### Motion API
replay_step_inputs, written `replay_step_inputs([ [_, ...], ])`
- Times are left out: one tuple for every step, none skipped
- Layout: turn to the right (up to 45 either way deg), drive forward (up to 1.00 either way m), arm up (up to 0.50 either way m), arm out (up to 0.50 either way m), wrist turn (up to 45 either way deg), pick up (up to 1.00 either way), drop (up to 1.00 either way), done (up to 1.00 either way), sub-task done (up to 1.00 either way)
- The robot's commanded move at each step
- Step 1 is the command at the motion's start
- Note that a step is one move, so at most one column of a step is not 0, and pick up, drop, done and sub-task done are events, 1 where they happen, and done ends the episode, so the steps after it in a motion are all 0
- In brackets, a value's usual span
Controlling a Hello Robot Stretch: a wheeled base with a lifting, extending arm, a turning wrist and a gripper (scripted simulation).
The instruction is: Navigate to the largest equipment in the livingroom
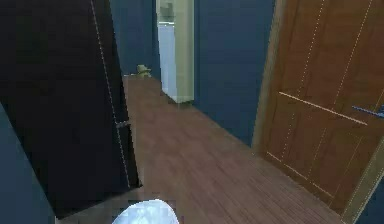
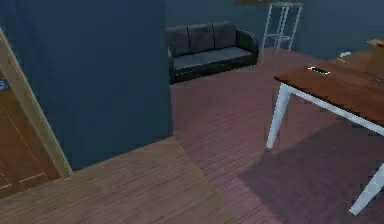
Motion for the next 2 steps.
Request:
replay_step_inputs([
  [45.0, 0.00, 0.00, 0.00, 0.0, 0.00, 0.00, 0.00, 0.00],
  [45.0, 0.00, 0.00, 0.00, 0.0, 0.00, 0.00, 0.00, 0.00],
])
